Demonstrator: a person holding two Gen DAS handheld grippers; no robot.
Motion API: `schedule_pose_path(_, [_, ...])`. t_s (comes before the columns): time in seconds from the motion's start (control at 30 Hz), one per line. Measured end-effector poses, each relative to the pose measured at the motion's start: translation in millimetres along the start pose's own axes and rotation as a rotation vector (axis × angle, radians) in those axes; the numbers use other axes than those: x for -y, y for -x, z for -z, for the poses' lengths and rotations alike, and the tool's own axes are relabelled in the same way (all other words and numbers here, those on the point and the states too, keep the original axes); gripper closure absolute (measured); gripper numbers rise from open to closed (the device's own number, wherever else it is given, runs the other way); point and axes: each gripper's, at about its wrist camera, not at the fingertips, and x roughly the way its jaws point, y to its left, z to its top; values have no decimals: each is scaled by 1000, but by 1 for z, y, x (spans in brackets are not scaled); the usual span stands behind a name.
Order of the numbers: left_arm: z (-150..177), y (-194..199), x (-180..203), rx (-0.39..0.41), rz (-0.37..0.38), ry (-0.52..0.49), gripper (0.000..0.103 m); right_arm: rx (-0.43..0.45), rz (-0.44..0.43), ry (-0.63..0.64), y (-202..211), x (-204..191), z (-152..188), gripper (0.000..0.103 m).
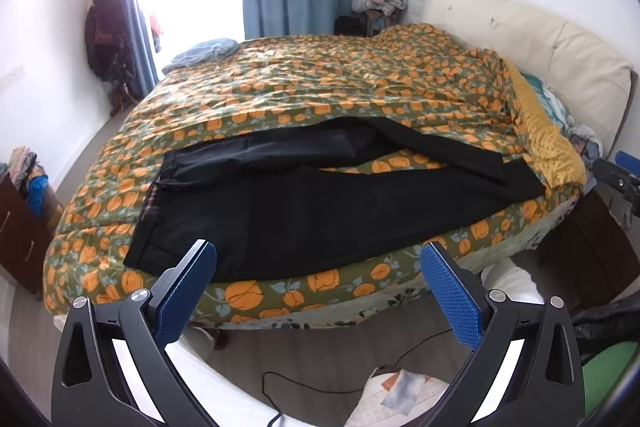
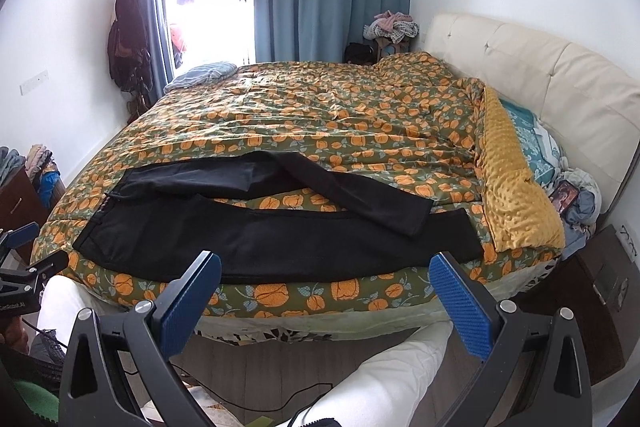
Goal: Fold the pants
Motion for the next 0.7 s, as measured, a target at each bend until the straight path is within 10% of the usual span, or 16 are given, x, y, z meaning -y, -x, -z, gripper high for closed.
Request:
schedule_pose_path(0.33, [-8,-3,12,33,-20,-68,1,58,10,-41,9,10,5,0])
schedule_pose_path(0.7, [-5,-13,-32,-8,-20,129,1,31,37,-70,12,19,2,0])
